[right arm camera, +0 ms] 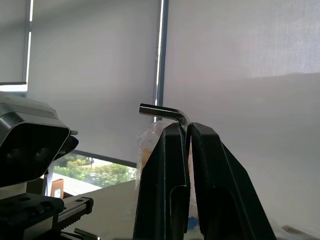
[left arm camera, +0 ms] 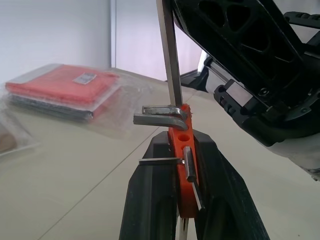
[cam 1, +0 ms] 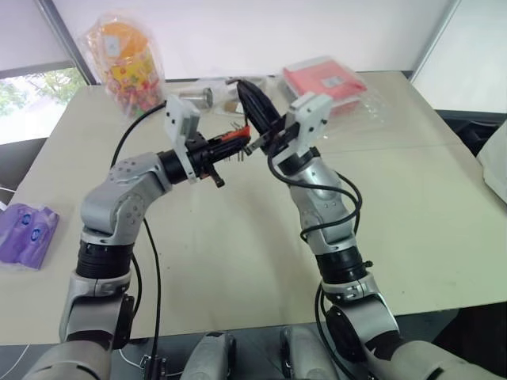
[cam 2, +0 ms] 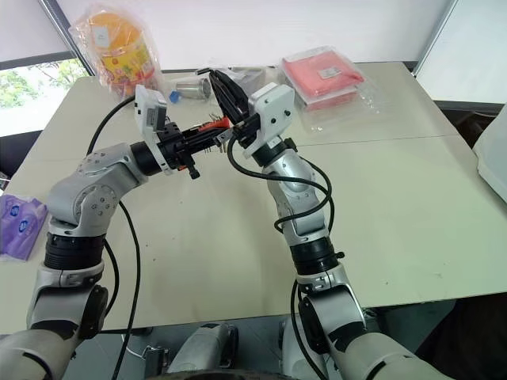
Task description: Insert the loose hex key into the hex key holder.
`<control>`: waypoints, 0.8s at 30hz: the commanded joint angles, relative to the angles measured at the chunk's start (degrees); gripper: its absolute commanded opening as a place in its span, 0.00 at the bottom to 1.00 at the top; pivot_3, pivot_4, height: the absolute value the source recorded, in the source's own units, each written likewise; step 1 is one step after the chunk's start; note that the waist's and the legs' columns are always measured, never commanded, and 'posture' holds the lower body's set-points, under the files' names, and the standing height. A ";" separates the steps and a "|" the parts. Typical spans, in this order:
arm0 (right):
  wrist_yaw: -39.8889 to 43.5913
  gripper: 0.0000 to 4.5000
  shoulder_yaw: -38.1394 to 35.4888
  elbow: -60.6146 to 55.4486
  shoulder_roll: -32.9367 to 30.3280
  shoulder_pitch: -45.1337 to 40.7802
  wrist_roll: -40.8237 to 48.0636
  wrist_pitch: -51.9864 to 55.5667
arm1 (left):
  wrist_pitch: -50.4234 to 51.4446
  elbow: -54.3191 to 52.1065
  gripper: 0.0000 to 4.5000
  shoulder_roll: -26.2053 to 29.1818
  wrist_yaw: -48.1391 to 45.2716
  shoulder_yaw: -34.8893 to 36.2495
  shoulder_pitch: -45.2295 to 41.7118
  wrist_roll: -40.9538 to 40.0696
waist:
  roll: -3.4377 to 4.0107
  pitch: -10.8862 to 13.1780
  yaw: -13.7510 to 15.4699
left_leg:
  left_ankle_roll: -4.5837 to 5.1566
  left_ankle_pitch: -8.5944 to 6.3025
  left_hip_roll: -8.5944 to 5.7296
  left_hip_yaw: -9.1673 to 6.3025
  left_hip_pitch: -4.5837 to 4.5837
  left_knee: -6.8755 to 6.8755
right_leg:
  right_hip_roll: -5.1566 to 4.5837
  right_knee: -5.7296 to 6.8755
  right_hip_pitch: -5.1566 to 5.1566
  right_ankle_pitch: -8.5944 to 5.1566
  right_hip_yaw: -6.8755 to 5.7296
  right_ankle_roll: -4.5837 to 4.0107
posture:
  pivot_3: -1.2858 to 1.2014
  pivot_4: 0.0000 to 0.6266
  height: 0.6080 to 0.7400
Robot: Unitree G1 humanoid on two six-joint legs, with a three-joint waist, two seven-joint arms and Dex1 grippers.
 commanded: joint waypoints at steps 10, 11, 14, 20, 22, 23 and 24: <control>0.11 0.02 0.64 -2.06 0.45 -0.11 -0.12 -0.69 | -1.06 -1.16 0.00 0.04 0.27 1.72 -2.24 -0.40 | 0.00 0.00 0.00 | 0.00 0.00 0.00 0.00 0.00 0.00 | 0.00 0.00 0.00 0.00 0.00 0.00 | 0.52 0.24 1.00; 0.13 0.02 0.66 -2.07 0.43 -0.12 -0.14 -0.68 | -0.99 -1.08 0.00 -0.02 0.41 1.84 -2.32 -0.51 | 0.00 0.00 -0.01 | 0.00 0.00 0.00 0.00 0.00 0.00 | 0.00 0.00 0.00 0.00 0.00 0.00 | 0.52 0.24 1.00; 0.20 0.02 0.66 -1.95 0.34 -0.17 -0.19 -0.71 | -0.85 -0.81 0.00 -0.28 0.72 2.16 -2.65 -0.88 | 0.00 0.00 0.01 | 0.00 0.00 0.00 0.00 0.00 0.00 | 0.00 0.00 0.00 0.00 0.00 0.00 | 0.52 0.24 1.00; 0.07 0.02 0.83 -2.17 0.43 0.13 -0.44 -0.64 | -0.66 -0.91 0.00 -0.46 0.78 2.45 -2.73 -1.17 | 0.00 0.00 -0.02 | 0.00 0.00 0.00 0.00 0.00 0.00 | 0.00 0.00 0.00 0.00 0.00 0.00 | 0.52 0.24 1.00; 0.08 0.02 0.73 -2.16 0.31 0.14 -0.39 -0.45 | -0.62 -1.04 0.00 -0.54 0.83 2.34 -2.66 -1.15 | 0.00 0.00 -0.04 | 0.00 0.00 0.00 0.00 0.00 0.00 | 0.00 0.00 -0.01 0.00 0.00 0.00 | 0.52 0.24 1.00; 0.07 0.02 0.72 -2.17 0.25 0.15 -0.39 -0.29 | -0.61 -1.08 0.00 -0.56 0.84 2.31 -2.62 -1.15 | 0.00 0.00 -0.03 | 0.00 0.00 0.00 0.00 0.00 0.00 | 0.00 0.00 -0.01 0.00 0.00 0.00 | 0.52 0.24 1.00; 0.06 0.02 0.72 -2.16 0.19 0.17 -0.44 -0.19 | -0.57 -1.08 0.00 -0.58 0.85 2.31 -2.61 -1.17 | 0.00 0.00 -0.03 | 0.00 0.00 0.00 0.00 0.00 0.00 | 0.00 0.00 -0.01 0.00 0.00 0.00 | 0.52 0.24 1.00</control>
